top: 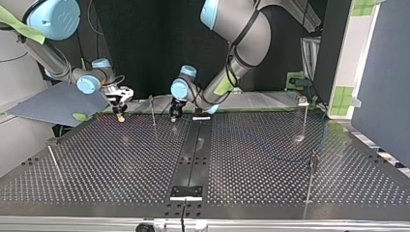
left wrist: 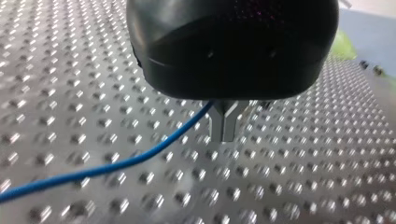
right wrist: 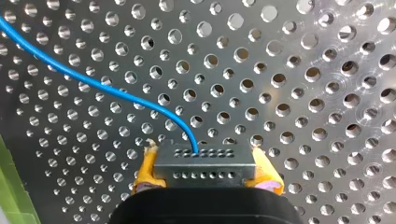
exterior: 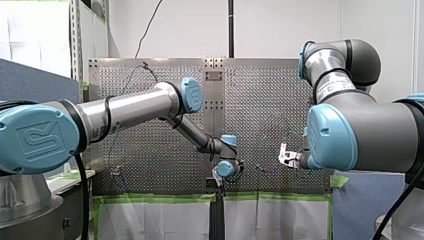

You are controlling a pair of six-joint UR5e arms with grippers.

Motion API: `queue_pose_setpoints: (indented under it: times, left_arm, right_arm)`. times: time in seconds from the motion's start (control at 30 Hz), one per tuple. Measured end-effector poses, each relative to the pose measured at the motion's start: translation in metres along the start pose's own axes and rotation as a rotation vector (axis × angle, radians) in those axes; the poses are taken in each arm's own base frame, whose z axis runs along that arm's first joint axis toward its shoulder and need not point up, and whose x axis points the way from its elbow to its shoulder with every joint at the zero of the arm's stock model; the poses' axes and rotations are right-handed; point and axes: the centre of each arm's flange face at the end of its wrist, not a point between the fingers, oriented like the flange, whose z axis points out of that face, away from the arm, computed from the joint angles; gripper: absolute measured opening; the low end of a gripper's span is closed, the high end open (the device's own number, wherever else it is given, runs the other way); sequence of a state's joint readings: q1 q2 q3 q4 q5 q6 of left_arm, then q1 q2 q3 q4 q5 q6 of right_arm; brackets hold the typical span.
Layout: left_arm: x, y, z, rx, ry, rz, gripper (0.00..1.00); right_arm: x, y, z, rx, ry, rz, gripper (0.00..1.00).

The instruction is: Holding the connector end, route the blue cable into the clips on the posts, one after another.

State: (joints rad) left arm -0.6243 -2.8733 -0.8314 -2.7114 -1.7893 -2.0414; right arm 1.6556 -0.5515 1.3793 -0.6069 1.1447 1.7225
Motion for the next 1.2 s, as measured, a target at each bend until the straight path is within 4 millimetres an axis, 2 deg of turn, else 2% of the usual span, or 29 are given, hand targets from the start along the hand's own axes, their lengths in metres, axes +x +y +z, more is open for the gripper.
queue_pose_setpoints:
  times: [0.07, 0.1, 0.17, 0.2, 0.27, 0.4, 0.43, 0.47, 0.67, 0.87, 1.2]
  left_arm:
    - [0.002, -0.004, -0.001, 0.019, 0.008, 0.003, 0.36]
    - [0.002, -0.007, -0.001, 0.033, 0.01, 0.004, 0.36]
    - [0.003, -0.01, -0.001, 0.052, 0.01, 0.005, 0.62]
    - [0.004, -0.012, -0.001, 0.064, 0.014, 0.008, 0.62]
    - [0.005, -0.013, -0.002, 0.077, 0.024, 0.017, 0.77]
    - [0.007, -0.013, -0.004, 0.085, 0.052, 0.055, 0.81]
    - [0.007, -0.012, -0.004, 0.086, 0.056, 0.063, 0.93]
    - [0.007, -0.011, -0.004, 0.087, 0.06, 0.072, 1.0]
    - [0.009, -0.011, -0.005, 0.108, 0.086, 0.131, 1.0]
    - [0.017, -0.011, -0.015, 0.062, 0.126, 0.206, 1.0]
    - [0.053, 0.006, -0.053, -0.027, 0.263, 0.345, 1.0]
  right_arm:
    - [0.0, 0.0, 0.0, 0.0, -0.001, 0.001, 0.0]
    - [0.0, 0.0, 0.0, 0.001, -0.002, 0.001, 0.0]
    - [-0.001, 0.0, 0.0, 0.004, -0.003, 0.002, 0.0]
    - [-0.001, 0.0, 0.0, 0.005, -0.004, 0.002, 0.0]
    - [-0.001, -0.001, 0.0, 0.01, -0.005, 0.003, 0.0]
    - [-0.002, -0.001, -0.001, 0.015, -0.009, 0.003, 0.0]
    - [-0.002, -0.002, -0.001, 0.016, -0.011, 0.004, 0.0]
    - [-0.002, -0.002, -0.001, 0.016, -0.012, 0.004, 0.0]
    - [-0.003, -0.003, -0.002, 0.028, -0.018, 0.004, 0.0]
    - [-0.003, -0.003, -0.002, 0.03, -0.023, 0.007, 0.0]
    - [-0.004, -0.005, -0.002, 0.032, -0.026, 0.004, 0.0]
